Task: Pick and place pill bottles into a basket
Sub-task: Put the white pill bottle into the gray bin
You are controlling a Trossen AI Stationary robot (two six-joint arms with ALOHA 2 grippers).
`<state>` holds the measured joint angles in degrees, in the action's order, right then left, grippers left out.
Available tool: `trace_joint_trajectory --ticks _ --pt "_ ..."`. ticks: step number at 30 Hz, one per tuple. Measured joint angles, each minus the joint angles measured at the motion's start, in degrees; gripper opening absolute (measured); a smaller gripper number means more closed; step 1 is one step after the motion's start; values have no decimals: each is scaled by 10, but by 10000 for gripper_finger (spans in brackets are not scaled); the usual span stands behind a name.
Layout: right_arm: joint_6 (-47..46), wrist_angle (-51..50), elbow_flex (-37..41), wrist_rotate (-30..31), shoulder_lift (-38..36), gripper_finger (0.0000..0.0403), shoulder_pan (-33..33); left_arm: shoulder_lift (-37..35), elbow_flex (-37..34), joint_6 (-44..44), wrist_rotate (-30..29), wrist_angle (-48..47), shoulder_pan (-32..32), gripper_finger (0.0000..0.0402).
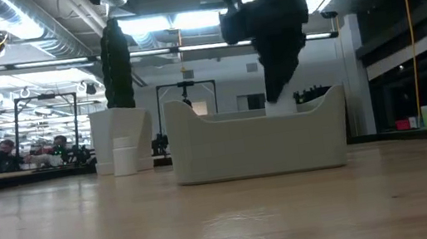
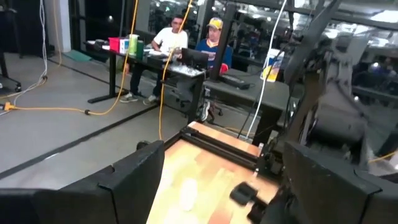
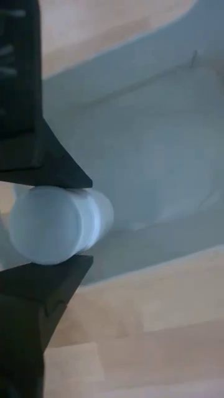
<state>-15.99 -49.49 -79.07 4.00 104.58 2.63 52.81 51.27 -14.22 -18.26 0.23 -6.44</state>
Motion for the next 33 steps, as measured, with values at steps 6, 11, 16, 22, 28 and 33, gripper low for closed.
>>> trace_joint_trajectory --ticks 6,11,16,22,28,33 --pt "-1 12 0 -27 24 148 -3 -14 0 0 15 -3 10 320" --pt "-18 24 0 -26 23 241 -3 -15 0 0 15 -5 16 320" --pt "-46 12 -1 -25 21 339 -7 -15 0 0 14 -6 16 320" --pt "-49 -64 -61 -11 -3 352 -2 -15 0 0 14 -27 16 320" --pt "-32 -146 -155 143 -69 333 15 -13 0 -27 9 -187 1 320" --pt "-37 -164 -162 288 -160 318 21 3 0 -45 -6 -349 -22 320"
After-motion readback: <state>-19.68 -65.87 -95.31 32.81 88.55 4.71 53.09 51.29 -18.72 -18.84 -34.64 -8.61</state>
